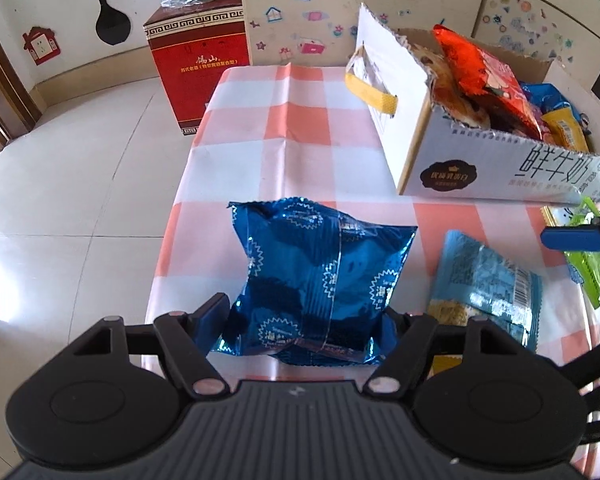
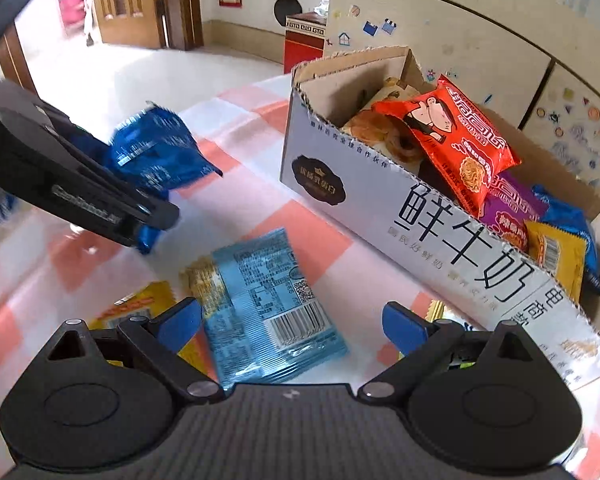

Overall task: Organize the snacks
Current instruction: 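Grasp the dark blue bag with the left tool while the right tool grasps the light blue bag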

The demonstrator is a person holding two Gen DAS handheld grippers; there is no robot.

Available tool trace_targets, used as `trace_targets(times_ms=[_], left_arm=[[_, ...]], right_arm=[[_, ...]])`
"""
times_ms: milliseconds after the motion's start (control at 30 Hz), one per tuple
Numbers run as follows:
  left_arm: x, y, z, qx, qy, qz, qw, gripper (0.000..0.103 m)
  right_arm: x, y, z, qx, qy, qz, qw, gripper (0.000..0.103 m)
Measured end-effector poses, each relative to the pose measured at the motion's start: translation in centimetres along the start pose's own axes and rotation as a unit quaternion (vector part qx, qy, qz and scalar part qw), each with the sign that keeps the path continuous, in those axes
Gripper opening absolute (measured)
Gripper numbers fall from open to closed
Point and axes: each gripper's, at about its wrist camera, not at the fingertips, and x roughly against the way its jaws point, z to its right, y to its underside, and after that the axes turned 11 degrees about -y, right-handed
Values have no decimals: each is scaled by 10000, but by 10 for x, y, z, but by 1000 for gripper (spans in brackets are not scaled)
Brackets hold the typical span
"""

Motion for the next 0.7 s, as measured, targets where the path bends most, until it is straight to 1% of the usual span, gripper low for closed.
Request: trace_targets(times_ms=[67,133,167,233,333,400,467,533,567,600,633,667,700], left_arm=[[-1,0,-1,13,29,-22,10000,74],[-2,1,-1,-14,50,-70,10000,75],[-2,2,-1,-40,61,-101,9999,76],[-2,3,-1,-72,83,-116,9999,76],[-4,3,-1,-17,100,-115,9999,79],[-6,2,0,50,78,-111,9999,87],[-8,1,2,57,31,-82,9999,91],[-9,0,3,92,35,-74,9999,91],[-8,0,4,88,43,-43,9999,87],[-7,0,5,69,83,12,9999,79],[-5,1,7,16,110,76,9999,74],[-3,1,9,-40,163,111,9998,66],[-1,0,12,-86,160,132,9997,65]], right_arm=[[-2,0,-4,55,-122,-66,9999,92],[-1,0,-7,68,-303,-84,9995,88],[-1,0,-9,111,-411,-125,9990,87],[0,0,-16,258,-452,-145,9985,84],[1,-2,-19,220,-455,-162,9986,83],[0,-2,-19,203,-454,-169,9986,84],[-2,-3,-19,195,-435,-151,9987,84],[-3,-3,-19,145,-430,-112,9989,84],[-3,-3,-18,149,-417,-106,9990,83],[-2,-3,-18,145,-397,-94,9991,79],[-2,-4,-17,123,-409,-77,9991,74],[1,-5,-16,101,-414,-62,9991,70],[2,-5,-16,101,-400,-58,9991,67]])
